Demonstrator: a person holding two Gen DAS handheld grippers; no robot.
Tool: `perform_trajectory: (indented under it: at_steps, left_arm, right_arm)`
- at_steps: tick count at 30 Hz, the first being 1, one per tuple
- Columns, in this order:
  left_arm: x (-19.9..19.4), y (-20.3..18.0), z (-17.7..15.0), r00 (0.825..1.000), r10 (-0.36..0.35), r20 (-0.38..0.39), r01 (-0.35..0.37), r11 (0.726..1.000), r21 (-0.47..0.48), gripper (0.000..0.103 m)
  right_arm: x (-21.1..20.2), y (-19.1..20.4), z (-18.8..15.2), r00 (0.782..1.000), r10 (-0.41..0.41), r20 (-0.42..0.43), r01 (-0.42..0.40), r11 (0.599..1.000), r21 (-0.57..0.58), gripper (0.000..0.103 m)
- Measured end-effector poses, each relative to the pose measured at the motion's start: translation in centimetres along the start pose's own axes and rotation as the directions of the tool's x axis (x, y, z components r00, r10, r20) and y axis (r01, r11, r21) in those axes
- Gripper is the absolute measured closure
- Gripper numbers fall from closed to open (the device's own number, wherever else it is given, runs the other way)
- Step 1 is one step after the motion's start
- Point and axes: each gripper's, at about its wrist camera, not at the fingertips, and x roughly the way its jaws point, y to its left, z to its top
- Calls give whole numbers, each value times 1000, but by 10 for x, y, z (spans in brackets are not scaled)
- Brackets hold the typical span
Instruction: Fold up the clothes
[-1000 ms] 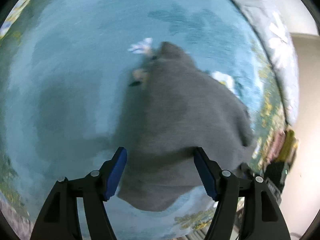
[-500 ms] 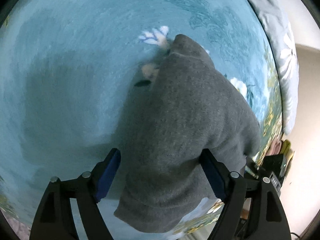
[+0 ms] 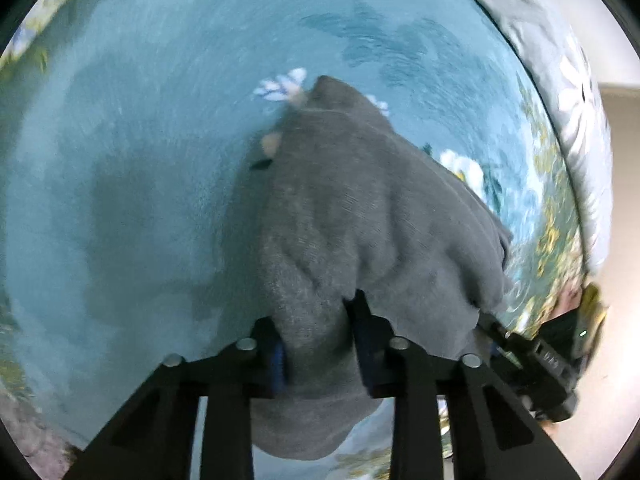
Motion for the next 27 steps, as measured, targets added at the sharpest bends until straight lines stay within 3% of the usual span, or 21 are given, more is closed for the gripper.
perform_trajectory:
  at_steps: [8,12,18,22,27]
  left_arm:
    - [-62,-26,-45,996,53,74,-62,992,114,79]
    - [-103,-9,-82,995,20,94,-37,984,174,79]
    - [-128,-37,-111,989,-46,138,4,958,288,79]
    - [-159,-54,-130,971,-146,191,68,929,363,79]
    - [-204,-72,-153,933,-269,240,137,881,454,79]
  right_arm:
    - [-48,22,-53,997,23,71,-21,999,-26,80]
    - [-85,22,-101,988,71,134,-70,997,-15,80]
    - [-135,33,-152,972,62,227,-53,998,-46,80]
    - [-178,57,-182,940,67,333,-37,995,-96,80]
    - [-237,93,-219,876,85,475,-5,986,-168,80]
